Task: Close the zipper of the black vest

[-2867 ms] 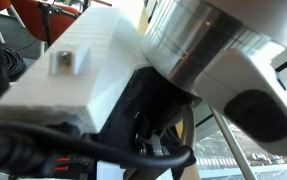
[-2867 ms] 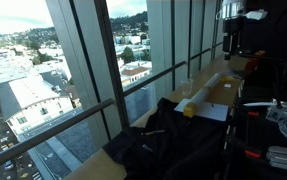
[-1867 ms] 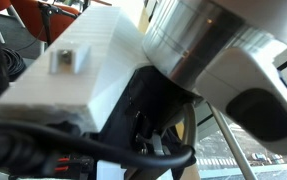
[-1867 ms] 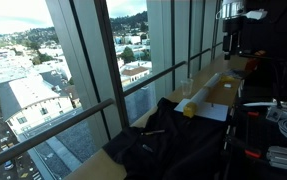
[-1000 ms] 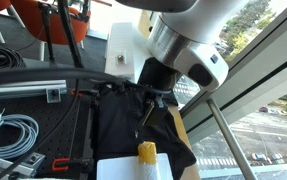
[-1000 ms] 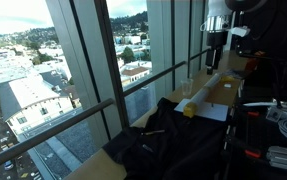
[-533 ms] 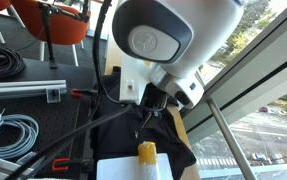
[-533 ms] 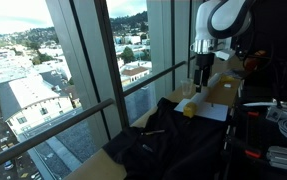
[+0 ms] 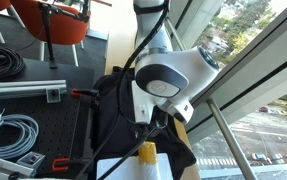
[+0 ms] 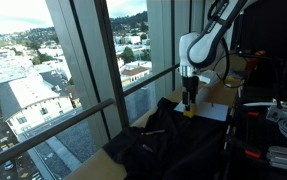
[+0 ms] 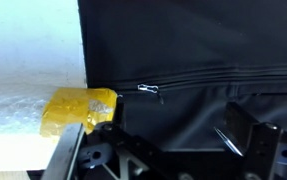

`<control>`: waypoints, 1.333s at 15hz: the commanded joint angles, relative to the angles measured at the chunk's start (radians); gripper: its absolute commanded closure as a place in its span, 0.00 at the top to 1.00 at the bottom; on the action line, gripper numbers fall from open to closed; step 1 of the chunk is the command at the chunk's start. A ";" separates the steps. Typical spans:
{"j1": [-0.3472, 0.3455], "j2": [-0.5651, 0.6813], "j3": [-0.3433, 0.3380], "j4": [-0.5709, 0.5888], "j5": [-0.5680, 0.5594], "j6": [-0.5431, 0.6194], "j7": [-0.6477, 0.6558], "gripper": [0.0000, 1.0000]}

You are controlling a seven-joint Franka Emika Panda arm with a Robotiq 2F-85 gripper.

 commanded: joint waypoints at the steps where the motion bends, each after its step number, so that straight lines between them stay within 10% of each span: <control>1: -0.005 0.101 0.023 0.084 -0.036 0.018 -0.021 1.00; 20: 0.021 0.273 0.009 0.181 -0.157 0.083 -0.004 1.00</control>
